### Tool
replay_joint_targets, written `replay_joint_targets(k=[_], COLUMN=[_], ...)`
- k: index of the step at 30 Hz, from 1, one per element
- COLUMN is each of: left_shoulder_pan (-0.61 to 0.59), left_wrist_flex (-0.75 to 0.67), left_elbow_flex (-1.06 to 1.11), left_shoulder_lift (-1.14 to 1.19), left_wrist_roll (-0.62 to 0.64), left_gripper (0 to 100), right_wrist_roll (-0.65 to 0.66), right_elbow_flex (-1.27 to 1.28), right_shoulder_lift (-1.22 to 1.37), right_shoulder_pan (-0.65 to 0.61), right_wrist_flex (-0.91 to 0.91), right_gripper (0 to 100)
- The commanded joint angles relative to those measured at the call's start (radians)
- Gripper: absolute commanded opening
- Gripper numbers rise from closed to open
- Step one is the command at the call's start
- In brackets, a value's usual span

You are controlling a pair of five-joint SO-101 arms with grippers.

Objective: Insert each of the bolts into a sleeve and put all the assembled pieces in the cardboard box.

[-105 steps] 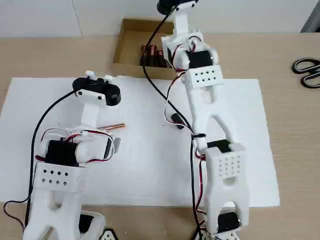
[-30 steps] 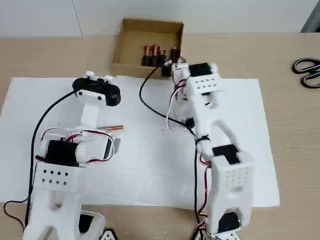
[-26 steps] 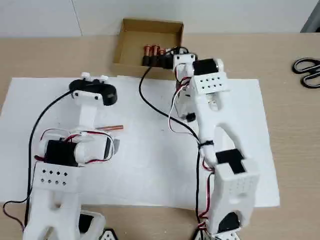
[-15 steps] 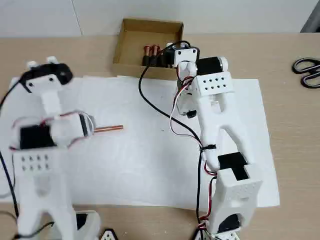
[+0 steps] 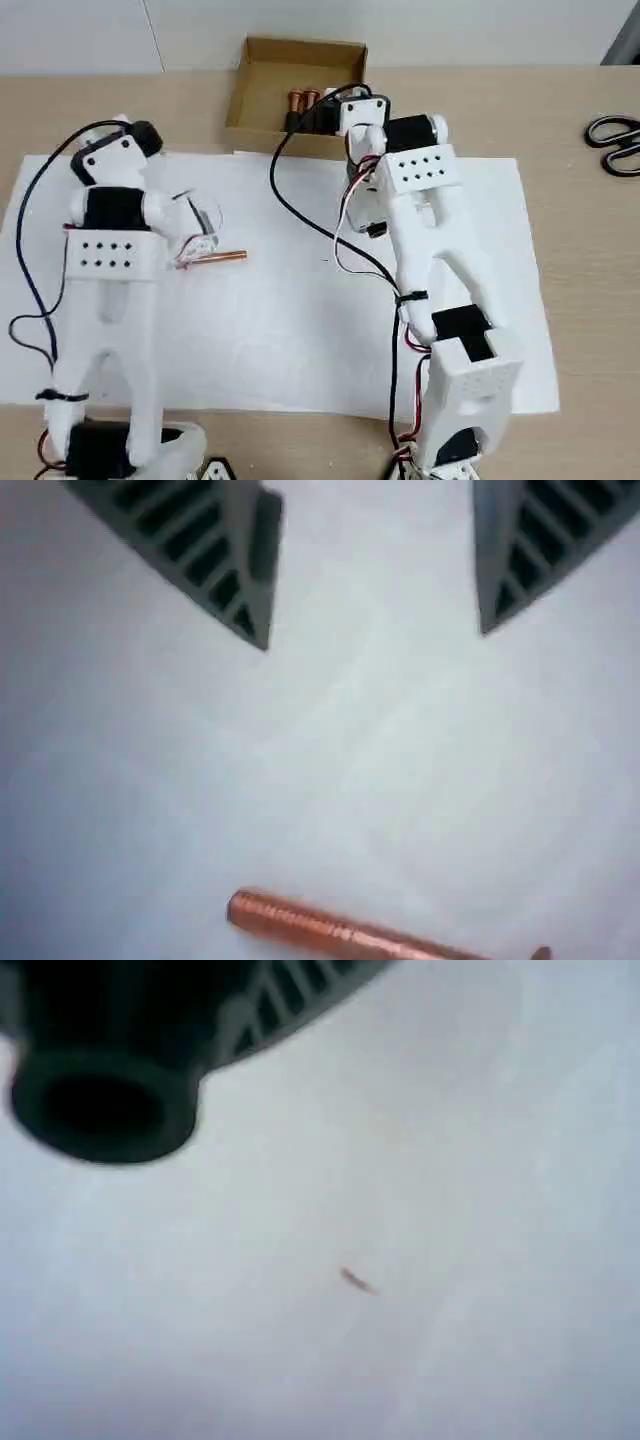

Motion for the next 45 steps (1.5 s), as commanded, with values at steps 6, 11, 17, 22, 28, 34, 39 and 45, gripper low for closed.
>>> replay_joint_targets(k=[6, 11, 17, 22, 28, 34, 39, 45], left_shoulder_pan=[0.006, 0.005, 0.005, -0.04, -0.11, -0.077, -0.071, -0.075], left_wrist_flex=[-0.055, -0.061, -0.061, -0.078, -0.189, -0.226, -0.233, -0.27], left_elbow_flex=[-0.059, -0.137, -0.205, -0.205, -0.125, -0.088, -0.062, -0.028], left_shoulder_lift=[0.258, 0.404, 0.457, 0.463, 0.465, 0.465, 0.465, 0.488], left_wrist_roll=[0.196, 0.379, 0.486, 0.506, 0.503, 0.503, 0.503, 0.503], left_gripper=[12, 12, 12, 12, 12, 12, 12, 12], right_wrist_roll=[0.002, 0.002, 0.002, 0.002, 0.002, 0.002, 0.002, 0.002], right_elbow_flex=[-0.048, -0.048, -0.048, -0.048, -0.048, -0.048, -0.048, -0.048], right_shoulder_lift=[-0.074, -0.074, -0.074, -0.074, -0.073, -0.07, -0.071, -0.07], right_shoulder_pan=[-0.004, -0.004, -0.004, -0.004, -0.004, -0.004, -0.004, -0.004], right_wrist_flex=[0.004, 0.004, 0.004, 0.004, 0.004, 0.004, 0.004, 0.004], right_gripper=[0.4, 0.4, 0.4, 0.4, 0.4, 0.4, 0.4, 0.4])
